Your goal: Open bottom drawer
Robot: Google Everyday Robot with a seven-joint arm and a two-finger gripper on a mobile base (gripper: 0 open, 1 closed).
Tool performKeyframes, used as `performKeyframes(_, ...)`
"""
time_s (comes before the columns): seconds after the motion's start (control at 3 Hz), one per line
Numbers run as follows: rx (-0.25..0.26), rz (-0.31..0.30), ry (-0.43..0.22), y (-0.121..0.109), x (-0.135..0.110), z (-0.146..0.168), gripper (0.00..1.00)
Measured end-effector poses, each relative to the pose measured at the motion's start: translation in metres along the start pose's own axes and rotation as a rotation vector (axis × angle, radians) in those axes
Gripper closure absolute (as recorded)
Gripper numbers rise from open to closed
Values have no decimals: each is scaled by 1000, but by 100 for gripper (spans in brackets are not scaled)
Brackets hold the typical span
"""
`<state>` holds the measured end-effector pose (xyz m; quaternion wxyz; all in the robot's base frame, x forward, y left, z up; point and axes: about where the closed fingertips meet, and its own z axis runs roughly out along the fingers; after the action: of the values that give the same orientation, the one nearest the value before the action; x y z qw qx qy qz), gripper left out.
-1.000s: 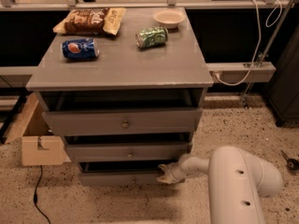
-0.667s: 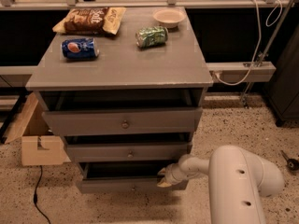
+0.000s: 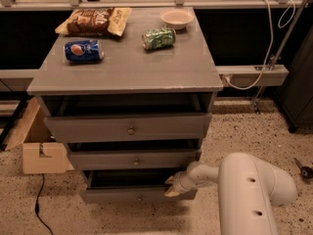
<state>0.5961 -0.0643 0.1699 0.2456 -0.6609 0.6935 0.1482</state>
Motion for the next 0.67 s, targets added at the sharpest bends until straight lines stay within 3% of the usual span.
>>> performKeyframes(0.33,-3,0,0,0,-1,0,25)
performKeyframes(0.67,-57,10,19,15,2,0,3)
